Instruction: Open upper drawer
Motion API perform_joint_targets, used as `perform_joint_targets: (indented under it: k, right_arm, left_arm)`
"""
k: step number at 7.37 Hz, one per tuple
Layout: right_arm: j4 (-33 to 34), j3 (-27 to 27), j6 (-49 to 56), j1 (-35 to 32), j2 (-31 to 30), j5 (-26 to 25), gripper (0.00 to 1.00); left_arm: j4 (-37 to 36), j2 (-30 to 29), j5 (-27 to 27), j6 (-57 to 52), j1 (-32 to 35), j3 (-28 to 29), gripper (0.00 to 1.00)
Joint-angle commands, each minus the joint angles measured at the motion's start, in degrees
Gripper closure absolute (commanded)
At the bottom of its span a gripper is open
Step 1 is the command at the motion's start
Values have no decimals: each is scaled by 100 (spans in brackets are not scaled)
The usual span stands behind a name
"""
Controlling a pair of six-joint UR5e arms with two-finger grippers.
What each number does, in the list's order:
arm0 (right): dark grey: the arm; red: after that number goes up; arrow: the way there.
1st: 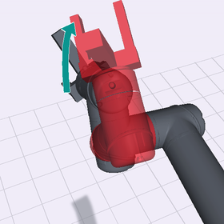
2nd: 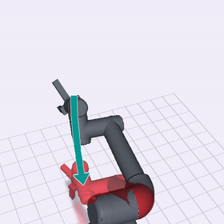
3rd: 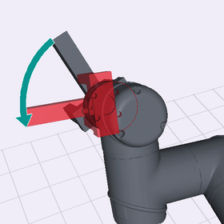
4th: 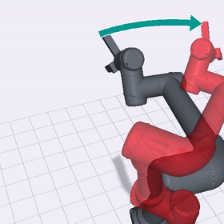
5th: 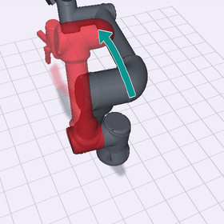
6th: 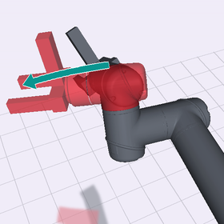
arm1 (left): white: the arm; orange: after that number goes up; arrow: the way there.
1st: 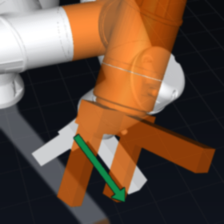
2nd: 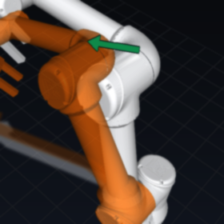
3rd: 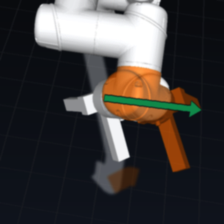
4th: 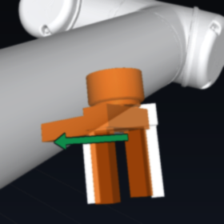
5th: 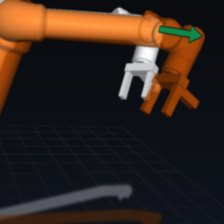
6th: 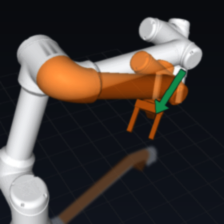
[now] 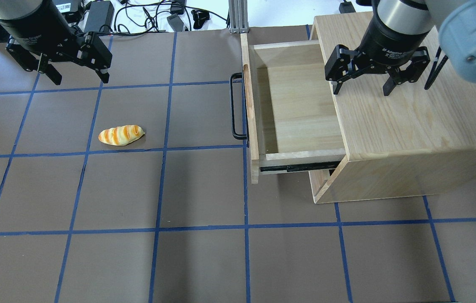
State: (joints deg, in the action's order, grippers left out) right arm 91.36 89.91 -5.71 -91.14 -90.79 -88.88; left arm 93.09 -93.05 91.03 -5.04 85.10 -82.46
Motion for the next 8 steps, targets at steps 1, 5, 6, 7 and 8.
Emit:
perform_joint_targets:
  k: [1, 5, 6, 7, 8]
  right_arm:
    - [5, 0, 0, 0, 0, 2, 0]
    - [5, 0, 0, 0, 0, 2, 0]
    - [5, 0, 0, 0, 0, 2, 0]
    - [-4, 0, 0, 0, 0, 2, 0]
    - [-4, 0, 0, 0, 0, 2, 0]
  left_arm:
    - [-1, 41, 2, -6, -11, 54, 0]
    - [8, 85, -7, -15, -20, -16, 0]
    - [8, 103, -7, -23, -20, -25, 0]
    - [17, 120, 2, -23, -20, -33, 0]
    - [8, 120, 2, -23, -20, -60, 0]
